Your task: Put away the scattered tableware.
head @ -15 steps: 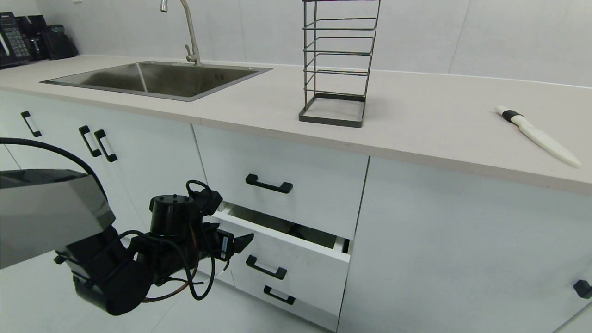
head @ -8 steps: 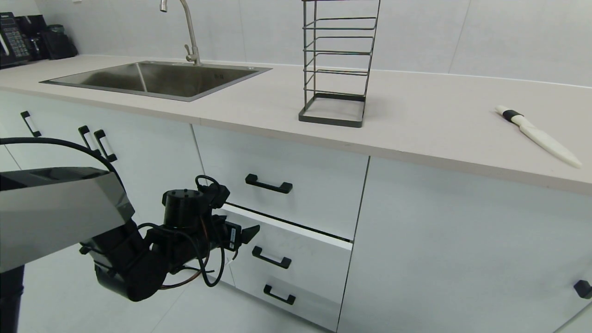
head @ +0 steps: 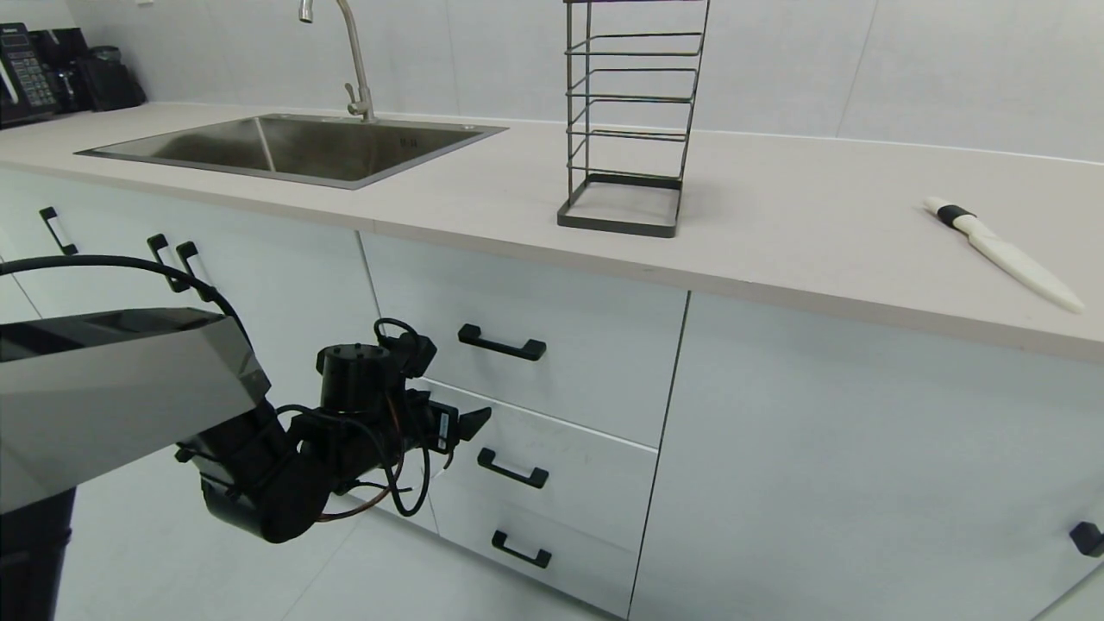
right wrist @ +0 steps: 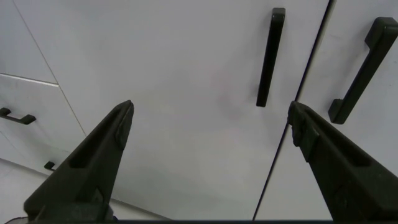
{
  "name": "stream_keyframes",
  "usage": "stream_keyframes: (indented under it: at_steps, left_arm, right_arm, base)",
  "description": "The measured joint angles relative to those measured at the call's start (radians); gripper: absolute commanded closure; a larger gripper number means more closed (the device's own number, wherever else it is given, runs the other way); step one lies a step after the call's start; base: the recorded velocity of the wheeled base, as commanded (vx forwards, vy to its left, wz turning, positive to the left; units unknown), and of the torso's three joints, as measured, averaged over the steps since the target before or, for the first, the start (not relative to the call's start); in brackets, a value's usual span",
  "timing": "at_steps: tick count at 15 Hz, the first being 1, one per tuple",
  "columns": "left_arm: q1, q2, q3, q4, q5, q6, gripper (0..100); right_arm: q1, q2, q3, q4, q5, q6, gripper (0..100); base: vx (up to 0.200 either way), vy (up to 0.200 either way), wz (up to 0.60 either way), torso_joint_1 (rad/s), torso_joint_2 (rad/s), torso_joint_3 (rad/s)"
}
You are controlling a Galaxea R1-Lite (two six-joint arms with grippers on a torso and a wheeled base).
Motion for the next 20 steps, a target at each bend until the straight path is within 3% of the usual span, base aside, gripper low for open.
stream_keyframes:
  at_steps: [6,11,20]
  left_arm:
    - [-0.03,-0.085,0.14,-0.005,0.004,0.001,0]
    - [-0.043,-0.411,0.331,0.002,0.002,0.0,0]
    - [0.225,-1.056,0.519,0.005,-0.007,0.01,0]
  right_arm:
    - [0.0,0.0,0.0,0.0,0.0,0.0,0]
    - [0.0,0.0,0.0,0.0,0.0,0.002,0]
    - [0.0,0.0,0.0,0.0,-0.001,0.0,0]
  base:
    - [0.0,0.0,0.0,0.0,0.0,0.0]
    - [0.0,0.0,0.0,0.0,0.0,0.0]
    - [0.0,0.0,0.0,0.0,0.0,0.0]
